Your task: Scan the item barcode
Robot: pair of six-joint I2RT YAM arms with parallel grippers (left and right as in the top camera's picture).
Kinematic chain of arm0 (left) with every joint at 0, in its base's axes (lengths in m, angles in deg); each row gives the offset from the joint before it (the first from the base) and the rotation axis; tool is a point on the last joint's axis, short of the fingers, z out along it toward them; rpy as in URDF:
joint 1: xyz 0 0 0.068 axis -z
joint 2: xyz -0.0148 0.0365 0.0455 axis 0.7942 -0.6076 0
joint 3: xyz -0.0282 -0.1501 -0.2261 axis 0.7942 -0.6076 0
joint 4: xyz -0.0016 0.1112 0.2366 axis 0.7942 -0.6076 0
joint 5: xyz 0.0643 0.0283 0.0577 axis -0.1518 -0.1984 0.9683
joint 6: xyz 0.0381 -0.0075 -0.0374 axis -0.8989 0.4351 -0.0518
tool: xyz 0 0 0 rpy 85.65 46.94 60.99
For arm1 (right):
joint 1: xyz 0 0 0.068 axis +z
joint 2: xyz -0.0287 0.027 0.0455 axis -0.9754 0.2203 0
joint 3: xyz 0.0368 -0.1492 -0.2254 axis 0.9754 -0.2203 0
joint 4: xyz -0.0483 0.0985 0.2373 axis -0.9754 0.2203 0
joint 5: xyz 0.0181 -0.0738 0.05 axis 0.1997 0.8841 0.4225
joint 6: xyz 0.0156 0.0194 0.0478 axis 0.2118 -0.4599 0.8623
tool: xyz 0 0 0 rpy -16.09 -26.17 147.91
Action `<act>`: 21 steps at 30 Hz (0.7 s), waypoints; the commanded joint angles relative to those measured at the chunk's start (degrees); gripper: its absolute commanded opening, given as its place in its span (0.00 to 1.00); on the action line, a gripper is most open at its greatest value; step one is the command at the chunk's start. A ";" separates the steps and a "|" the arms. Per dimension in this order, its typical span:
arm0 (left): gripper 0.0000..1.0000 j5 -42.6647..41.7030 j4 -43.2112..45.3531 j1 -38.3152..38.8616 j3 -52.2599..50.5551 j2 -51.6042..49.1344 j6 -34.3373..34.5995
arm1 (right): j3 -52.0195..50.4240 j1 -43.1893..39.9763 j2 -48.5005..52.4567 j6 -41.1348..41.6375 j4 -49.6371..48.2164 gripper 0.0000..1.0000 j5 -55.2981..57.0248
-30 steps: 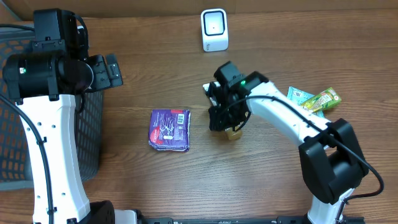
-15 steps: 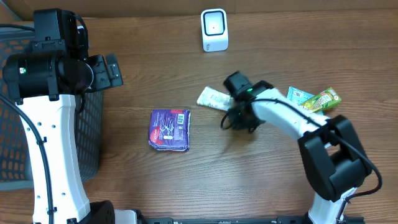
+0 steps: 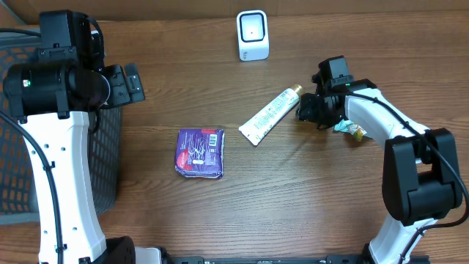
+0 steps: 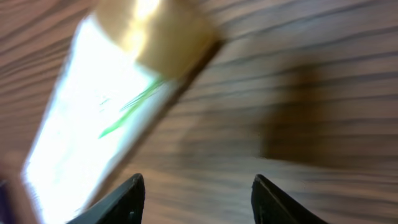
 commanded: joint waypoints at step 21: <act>1.00 -0.28 -0.11 0.11 1.22 0.22 0.20 | -2.29 10.95 -0.24 30.91 -12.07 1.00 -2.54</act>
